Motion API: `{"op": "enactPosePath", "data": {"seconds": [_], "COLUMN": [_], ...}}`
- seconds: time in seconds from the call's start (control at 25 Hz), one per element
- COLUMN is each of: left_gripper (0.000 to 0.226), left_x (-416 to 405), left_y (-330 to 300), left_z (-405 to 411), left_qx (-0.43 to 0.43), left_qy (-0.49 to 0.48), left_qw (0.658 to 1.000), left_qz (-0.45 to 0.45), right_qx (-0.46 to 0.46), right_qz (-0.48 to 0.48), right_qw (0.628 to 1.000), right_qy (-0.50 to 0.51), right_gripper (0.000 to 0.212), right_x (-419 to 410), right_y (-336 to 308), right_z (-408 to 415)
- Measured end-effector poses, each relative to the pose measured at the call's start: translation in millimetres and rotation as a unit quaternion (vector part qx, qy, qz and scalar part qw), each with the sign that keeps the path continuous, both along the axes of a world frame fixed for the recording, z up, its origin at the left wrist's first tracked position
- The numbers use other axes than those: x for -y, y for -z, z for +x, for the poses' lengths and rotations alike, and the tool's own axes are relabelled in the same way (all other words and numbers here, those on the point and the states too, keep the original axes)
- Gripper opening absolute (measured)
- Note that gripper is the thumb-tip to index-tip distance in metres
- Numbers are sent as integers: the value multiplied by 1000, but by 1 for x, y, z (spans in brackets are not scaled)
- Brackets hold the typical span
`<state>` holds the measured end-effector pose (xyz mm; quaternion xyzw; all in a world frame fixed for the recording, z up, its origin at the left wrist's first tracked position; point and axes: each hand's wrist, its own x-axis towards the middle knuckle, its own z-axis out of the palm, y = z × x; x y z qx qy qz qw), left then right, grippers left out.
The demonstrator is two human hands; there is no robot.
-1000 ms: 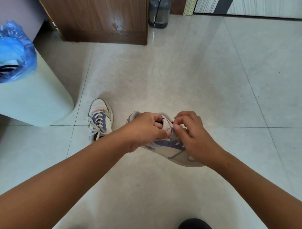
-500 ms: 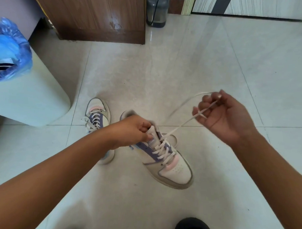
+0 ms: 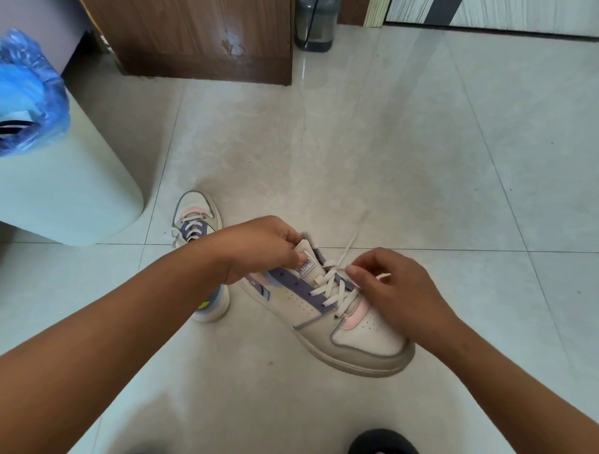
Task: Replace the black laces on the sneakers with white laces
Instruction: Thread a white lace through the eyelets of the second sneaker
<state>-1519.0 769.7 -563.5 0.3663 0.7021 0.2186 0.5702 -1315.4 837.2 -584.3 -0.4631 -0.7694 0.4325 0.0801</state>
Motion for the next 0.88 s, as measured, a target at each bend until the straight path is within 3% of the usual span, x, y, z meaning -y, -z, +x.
{"op": "enactPosePath", "data": {"seconds": [0.12, 0.24, 0.32, 0.36, 0.44, 0.56, 0.72, 0.84, 0.88], "left_gripper": [16, 19, 29, 30, 20, 14, 13, 15, 15], "left_x": [-1, -3, -3, -4, -5, -6, -7, -7, -7], "left_y": [-2, -4, -6, -6, -6, -6, -4, -2, -2], "left_z": [5, 9, 9, 9, 9, 11, 14, 14, 14], "left_qx": [-2, 0, 1, 0, -11, -26, -31, -29, -27], "left_qy": [16, 37, 43, 43, 39, 26, 37, 39, 41], "left_qw": [1000, 999, 999, 999, 999, 999, 999, 998, 998], "left_qz": [-8, -14, -15, -15, -12, -6, -16, -26, -28], "right_qx": [-60, -60, -35, -36, -67, -154, -283, -335, -340], "right_qz": [145, 298, 392, 400, 325, 69, -236, -380, -396], "right_qw": [982, 926, 886, 888, 932, 986, 916, 842, 834], "right_qy": [-102, -224, -245, -222, -142, 10, 158, 182, 180], "right_gripper": [15, 23, 23, 23, 19, 11, 15, 23, 27], "right_x": [1, -11, -15, -13, -2, 15, 12, 2, 0], "right_y": [1, 6, 8, 7, 3, -4, -11, -14, -15], "right_z": [-2, -6, -6, -6, -8, -14, -20, -21, -20]}}
